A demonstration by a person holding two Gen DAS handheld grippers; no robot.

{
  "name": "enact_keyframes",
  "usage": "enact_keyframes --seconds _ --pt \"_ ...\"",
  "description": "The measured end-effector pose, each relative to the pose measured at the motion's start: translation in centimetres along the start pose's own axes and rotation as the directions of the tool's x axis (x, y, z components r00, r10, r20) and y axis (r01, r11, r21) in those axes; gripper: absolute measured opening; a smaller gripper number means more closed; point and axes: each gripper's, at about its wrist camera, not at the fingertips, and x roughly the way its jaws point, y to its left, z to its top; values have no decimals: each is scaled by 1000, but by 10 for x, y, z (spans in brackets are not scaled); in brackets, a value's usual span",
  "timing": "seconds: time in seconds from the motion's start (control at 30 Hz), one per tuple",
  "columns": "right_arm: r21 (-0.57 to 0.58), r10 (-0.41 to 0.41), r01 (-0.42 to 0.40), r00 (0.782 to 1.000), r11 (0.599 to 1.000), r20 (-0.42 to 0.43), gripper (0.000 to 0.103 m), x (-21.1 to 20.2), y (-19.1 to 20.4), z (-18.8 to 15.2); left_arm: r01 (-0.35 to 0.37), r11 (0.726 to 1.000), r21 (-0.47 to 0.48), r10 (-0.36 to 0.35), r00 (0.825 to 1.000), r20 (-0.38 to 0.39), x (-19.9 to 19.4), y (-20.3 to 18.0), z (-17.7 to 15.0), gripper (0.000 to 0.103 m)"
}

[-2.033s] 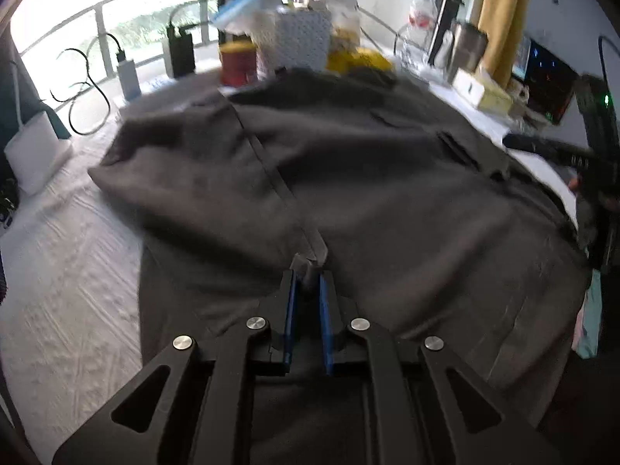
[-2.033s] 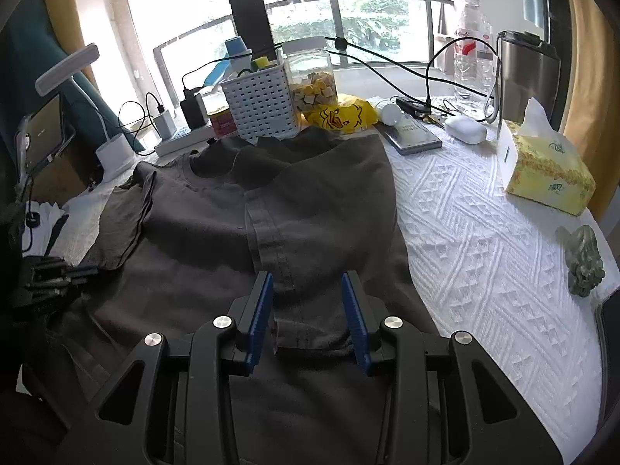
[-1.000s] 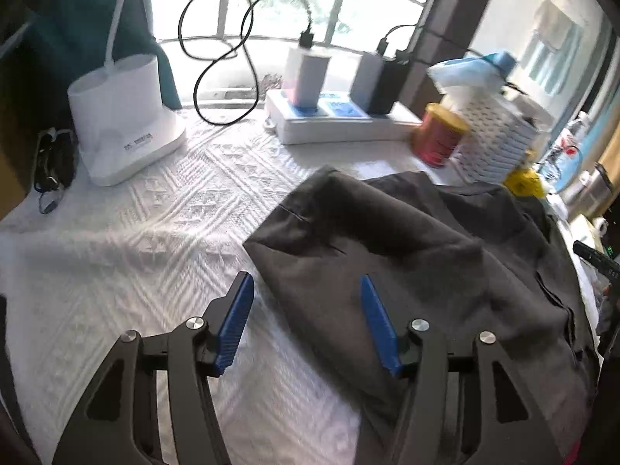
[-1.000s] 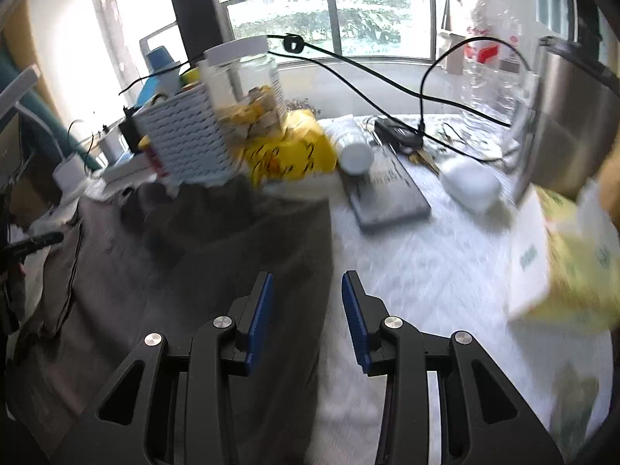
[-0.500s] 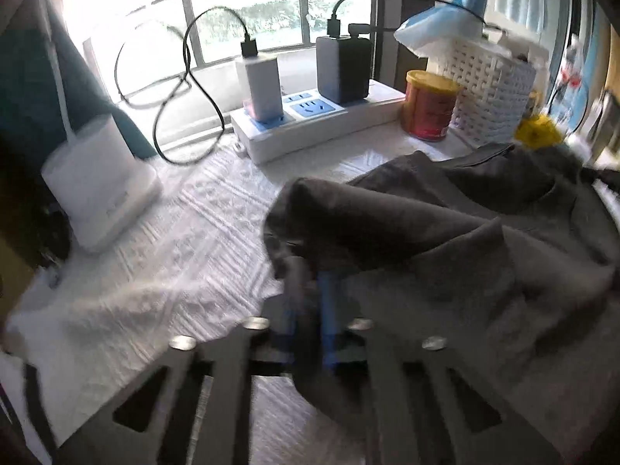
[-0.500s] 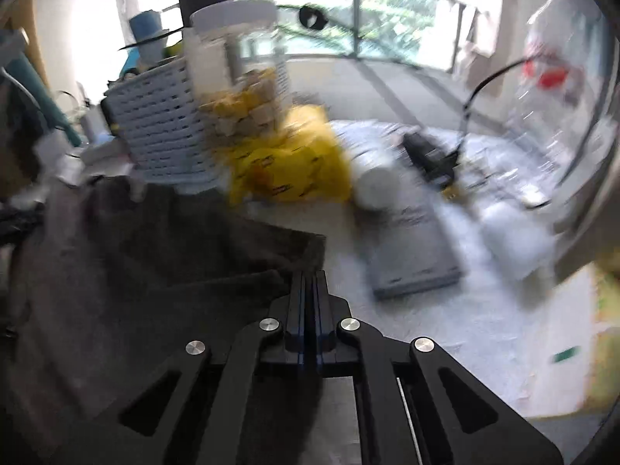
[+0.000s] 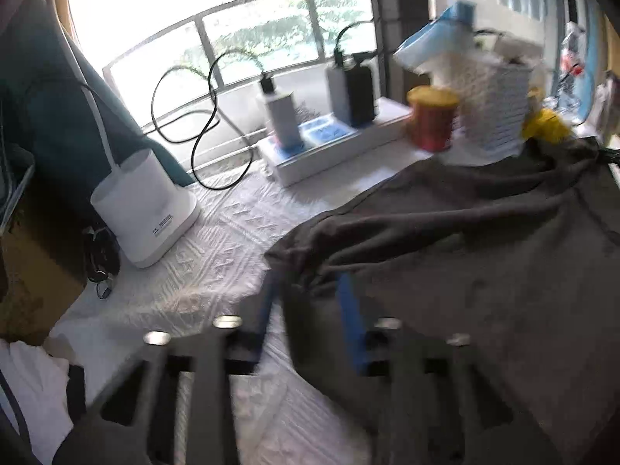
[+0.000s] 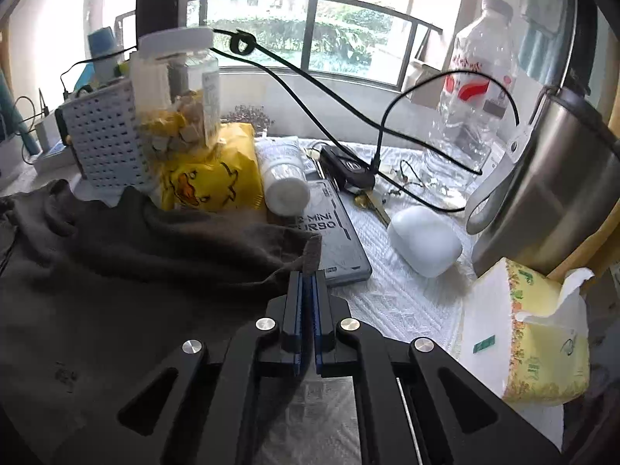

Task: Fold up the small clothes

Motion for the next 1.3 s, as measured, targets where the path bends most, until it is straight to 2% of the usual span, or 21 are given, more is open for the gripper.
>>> enact_keyframes --seconds 0.07,0.13,0.17,0.33,0.47,0.53,0.77,0.97,1.07,1.3 --pt "-13 14 -14 1000 1000 4 18 -8 4 -2 27 999 19 -27 1000 1 -11 -7 -4 39" --pt "-27 36 -36 999 999 -1 50 -17 11 -6 47 998 42 -47 999 1 -20 -17 -9 39" --pt "-33 39 -39 999 999 0 54 -21 13 -8 62 997 49 -62 998 -3 -25 -22 -12 39" --pt "-78 64 -66 998 995 -22 54 -46 34 -24 123 990 68 -121 992 -37 -43 -42 -34 39" --pt "-139 65 -76 995 987 -80 54 -62 57 -47 159 984 77 -154 986 -67 -52 -53 -53 39" --pt "-168 55 -73 992 983 -111 58 -67 68 -60 171 981 95 -165 984 -71 -57 -58 -60 39" --pt "-210 24 -56 988 976 -150 58 -85 87 -94 191 972 137 -179 979 -95 -64 -73 -81 39" --pt "-225 -14 -17 991 974 -134 58 -98 94 -107 207 966 155 -200 978 -56 -79 -77 -89 39" --pt "-223 -19 -8 993 975 -116 58 -108 95 -108 239 962 134 -239 971 -22 -92 -75 -88 39" --pt "-201 -18 3 997 980 -71 58 -134 96 -110 264 960 94 -270 962 49 -117 -74 -85 39"
